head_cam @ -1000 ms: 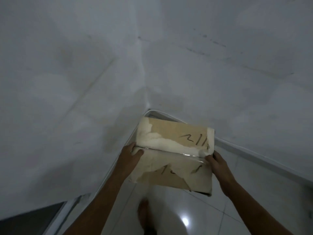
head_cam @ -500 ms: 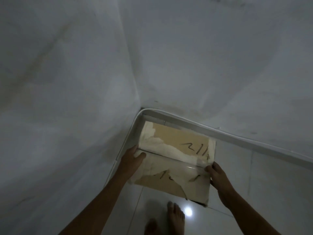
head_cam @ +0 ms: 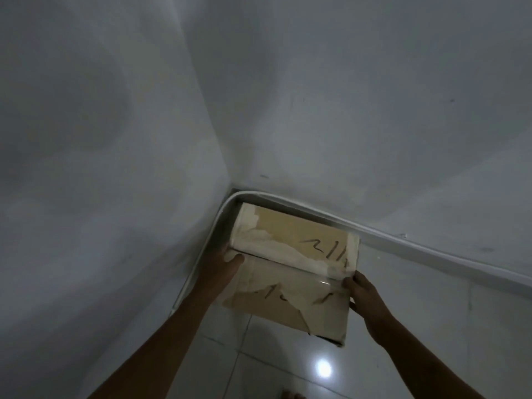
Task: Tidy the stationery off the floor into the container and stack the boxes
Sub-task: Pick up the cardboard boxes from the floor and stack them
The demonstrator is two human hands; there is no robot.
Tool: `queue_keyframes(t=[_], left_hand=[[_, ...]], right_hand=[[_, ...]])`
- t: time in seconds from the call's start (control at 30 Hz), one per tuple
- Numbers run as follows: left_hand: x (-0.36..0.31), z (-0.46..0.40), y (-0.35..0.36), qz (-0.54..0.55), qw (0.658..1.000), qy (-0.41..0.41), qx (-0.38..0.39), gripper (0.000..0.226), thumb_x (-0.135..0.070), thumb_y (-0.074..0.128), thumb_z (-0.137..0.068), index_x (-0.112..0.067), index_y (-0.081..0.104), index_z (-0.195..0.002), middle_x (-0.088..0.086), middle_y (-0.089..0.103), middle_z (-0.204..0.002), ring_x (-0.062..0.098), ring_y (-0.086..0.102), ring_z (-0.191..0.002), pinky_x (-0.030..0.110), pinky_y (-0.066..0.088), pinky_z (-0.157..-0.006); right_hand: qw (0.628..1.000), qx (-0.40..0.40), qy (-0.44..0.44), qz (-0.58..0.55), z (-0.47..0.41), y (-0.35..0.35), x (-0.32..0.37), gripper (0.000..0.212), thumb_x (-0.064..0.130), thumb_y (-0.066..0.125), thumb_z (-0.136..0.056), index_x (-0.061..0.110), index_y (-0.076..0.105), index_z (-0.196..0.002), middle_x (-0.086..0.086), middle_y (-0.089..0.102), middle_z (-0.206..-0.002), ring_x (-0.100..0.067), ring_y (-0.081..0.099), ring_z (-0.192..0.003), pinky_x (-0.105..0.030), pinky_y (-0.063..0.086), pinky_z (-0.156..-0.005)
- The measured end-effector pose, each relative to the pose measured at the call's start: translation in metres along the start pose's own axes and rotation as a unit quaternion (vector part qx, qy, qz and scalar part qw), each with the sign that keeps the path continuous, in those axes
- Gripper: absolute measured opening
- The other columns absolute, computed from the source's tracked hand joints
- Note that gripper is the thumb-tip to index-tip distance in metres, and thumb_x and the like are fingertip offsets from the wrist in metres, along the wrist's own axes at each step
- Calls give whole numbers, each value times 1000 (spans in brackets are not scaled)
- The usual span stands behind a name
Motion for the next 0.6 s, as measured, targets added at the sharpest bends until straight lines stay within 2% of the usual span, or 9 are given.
queue_keyframes(t=[0.1,0.17,0.23,0.3,0.4,0.5,0.6], left_hand=[[1,-28,13,-7,999,31,3,53,-17,60,-89,-12,43,-139,8,44,-144,23,42,-130,24,32,-96],[1,-43,19,-11,999,51,-2,57,-28,61,-85,-15,44,-138,6,48,-139,22,45,-126,23,32,-91],[0,-54,22,-15,996,83,-19,62,-39,53,-76,-17,47,-134,2,52,-128,16,49,-114,23,34,-85],[1,-59,24,-3,994,106,-31,58,-36,53,-77,-20,48,-133,-7,50,-120,8,45,-107,20,33,-82],[7,-64,27,-3,994,109,-27,54,-18,57,-91,-20,38,-141,-11,42,-127,7,39,-117,21,29,-92],[7,-55,21,-58,995,76,-14,64,-20,57,-92,-14,25,-148,2,28,-152,18,28,-138,25,23,-105],[-16,-22,5,-142,982,123,-20,69,-25,63,-88,-12,28,-147,10,28,-153,24,26,-140,32,20,-112]], right_hand=[[1000,-7,-10,1,-35,1,-2,33,27,49,-97,22,51,-129,-2,58,-122,-18,58,-106,-39,50,-88],[1000,-12,-14,7,-55,0,-2,35,29,50,-96,22,50,-131,-3,58,-124,-19,58,-106,-42,51,-89],[1000,-22,-14,11,-66,-1,-6,40,31,52,-95,21,49,-133,-4,58,-125,-21,58,-107,-44,52,-91],[999,-31,-19,23,-69,-3,-9,43,33,53,-95,22,47,-136,-3,57,-129,-23,57,-112,-49,49,-97],[998,-31,-38,43,-61,-3,-9,45,28,52,-96,24,43,-140,-3,53,-135,-23,54,-116,-48,46,-100],[990,-60,-60,109,-44,-2,10,50,26,51,-97,23,36,-144,-6,48,-141,-26,52,-121,-35,45,-93],[974,-101,-125,161,-14,-3,47,53,19,53,-96,17,33,-145,-9,42,-146,-28,47,-127,-32,41,-94]])
Point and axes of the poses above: each hand's wrist, its own z-axis away from the middle knuckle, its own y-axis out of the palm, x = y × z, the point moved 5 cm from there along -z, towards the middle knuckle
